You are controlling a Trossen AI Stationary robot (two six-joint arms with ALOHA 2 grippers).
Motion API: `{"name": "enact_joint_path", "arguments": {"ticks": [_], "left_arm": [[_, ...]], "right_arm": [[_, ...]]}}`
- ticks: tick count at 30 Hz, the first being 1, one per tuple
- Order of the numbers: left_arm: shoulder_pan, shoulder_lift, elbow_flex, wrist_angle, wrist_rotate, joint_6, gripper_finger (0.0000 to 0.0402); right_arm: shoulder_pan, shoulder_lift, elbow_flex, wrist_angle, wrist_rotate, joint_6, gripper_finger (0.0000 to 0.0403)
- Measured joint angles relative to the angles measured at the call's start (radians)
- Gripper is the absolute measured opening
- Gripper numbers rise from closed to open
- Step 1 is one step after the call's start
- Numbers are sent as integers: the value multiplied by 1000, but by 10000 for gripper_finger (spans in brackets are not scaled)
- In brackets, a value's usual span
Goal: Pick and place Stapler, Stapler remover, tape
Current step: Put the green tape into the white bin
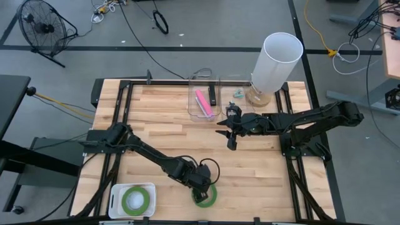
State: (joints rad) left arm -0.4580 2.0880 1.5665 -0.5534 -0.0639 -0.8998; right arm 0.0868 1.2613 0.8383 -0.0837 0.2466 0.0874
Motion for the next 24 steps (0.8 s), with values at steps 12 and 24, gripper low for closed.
{"name": "enact_joint_path", "arguments": {"ticks": [12,24], "left_arm": [[-14,26,-3,-55,-13,-59,218],[-5,95,2,-26,3,52,216]], "right_arm": [[0,0,0,62,0,6,158],[0,0,0,43,-1,10,158]]}}
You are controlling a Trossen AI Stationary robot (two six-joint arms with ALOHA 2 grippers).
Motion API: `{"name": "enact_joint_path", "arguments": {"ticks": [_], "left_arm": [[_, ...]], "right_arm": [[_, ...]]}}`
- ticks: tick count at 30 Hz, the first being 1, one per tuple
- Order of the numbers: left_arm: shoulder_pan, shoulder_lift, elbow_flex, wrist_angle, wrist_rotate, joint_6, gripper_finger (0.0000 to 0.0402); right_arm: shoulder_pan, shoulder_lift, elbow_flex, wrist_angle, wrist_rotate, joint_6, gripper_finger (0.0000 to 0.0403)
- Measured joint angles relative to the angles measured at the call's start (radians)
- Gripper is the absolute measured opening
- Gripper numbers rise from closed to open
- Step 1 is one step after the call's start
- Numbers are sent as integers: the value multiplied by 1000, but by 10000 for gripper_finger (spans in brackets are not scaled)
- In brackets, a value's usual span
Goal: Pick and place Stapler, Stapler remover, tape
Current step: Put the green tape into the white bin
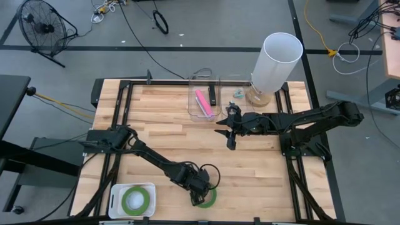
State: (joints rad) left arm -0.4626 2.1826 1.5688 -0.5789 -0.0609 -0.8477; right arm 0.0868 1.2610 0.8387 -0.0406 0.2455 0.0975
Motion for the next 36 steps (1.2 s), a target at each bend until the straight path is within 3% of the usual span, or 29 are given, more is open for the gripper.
{"name": "enact_joint_path", "arguments": {"ticks": [4,10,18,22,30,36], "left_arm": [[0,-3,-3,1,-6,101,192],[2,-2,-3,-13,4,109,88],[13,-20,0,-54,15,142,88],[23,-36,58,-192,16,154,88],[-20,-48,332,-660,16,145,88],[-113,-70,458,-935,-33,-22,88]], "right_arm": [[0,0,0,-6,0,1,158],[0,0,0,-6,0,2,158],[0,0,0,-7,0,2,158],[0,0,0,-13,0,2,158],[0,0,0,-34,1,1,158],[0,0,0,-45,1,7,158]]}}
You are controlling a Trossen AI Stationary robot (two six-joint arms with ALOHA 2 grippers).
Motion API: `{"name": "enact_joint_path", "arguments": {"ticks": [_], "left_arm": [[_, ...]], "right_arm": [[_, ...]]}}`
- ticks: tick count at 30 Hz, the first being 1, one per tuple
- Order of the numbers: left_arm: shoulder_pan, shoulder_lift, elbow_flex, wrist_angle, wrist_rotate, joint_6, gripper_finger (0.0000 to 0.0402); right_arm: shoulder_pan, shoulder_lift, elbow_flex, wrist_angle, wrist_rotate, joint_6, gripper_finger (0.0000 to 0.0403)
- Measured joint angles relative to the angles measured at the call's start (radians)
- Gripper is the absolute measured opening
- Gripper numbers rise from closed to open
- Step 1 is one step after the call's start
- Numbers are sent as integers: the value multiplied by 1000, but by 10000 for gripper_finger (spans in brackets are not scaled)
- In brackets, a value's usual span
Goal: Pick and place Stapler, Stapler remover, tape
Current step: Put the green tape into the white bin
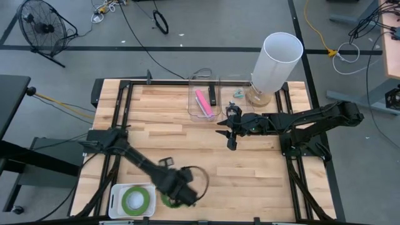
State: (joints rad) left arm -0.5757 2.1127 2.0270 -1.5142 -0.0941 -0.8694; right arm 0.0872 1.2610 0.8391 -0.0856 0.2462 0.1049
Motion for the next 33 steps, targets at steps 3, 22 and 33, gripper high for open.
{"name": "enact_joint_path", "arguments": {"ticks": [3,22,33], "left_arm": [[-68,-28,-1,-61,-5,-110,88],[-486,-138,-187,-56,-69,-696,88],[-590,-316,-504,-50,-52,-1093,88]], "right_arm": [[0,0,0,-5,0,18,158],[-2,0,0,1,8,3,158],[-8,0,0,42,8,-28,158]]}}
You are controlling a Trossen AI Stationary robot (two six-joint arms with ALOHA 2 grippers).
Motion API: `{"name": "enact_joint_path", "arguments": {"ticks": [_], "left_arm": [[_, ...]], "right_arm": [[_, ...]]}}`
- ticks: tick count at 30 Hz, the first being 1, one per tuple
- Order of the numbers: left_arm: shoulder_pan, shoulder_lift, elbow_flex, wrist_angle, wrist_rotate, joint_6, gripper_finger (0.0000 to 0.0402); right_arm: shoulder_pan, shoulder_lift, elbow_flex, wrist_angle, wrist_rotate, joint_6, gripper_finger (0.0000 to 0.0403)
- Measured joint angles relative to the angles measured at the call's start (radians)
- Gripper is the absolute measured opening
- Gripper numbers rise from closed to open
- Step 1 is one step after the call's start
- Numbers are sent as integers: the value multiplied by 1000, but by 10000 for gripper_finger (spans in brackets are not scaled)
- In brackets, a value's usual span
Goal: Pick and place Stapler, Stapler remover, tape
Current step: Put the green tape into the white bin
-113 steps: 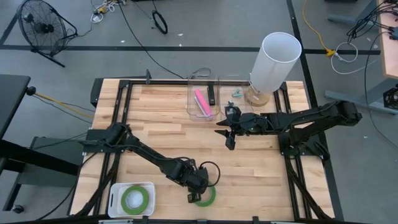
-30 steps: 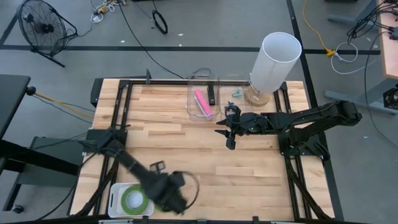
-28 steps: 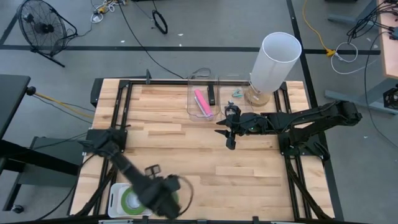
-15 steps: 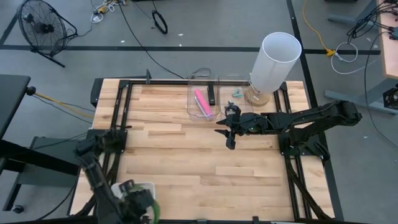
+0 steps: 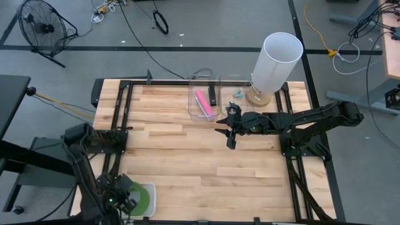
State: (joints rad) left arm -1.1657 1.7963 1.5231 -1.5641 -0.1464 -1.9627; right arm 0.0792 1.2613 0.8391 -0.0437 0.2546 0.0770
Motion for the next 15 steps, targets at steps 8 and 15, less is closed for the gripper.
{"name": "enact_joint_path", "arguments": {"ticks": [8,15], "left_arm": [[-4,-14,-78,145,15,-11,91],[-4,-12,-93,97,17,-16,107]], "right_arm": [[0,0,0,-13,0,16,158],[0,0,0,-23,0,18,158]]}}
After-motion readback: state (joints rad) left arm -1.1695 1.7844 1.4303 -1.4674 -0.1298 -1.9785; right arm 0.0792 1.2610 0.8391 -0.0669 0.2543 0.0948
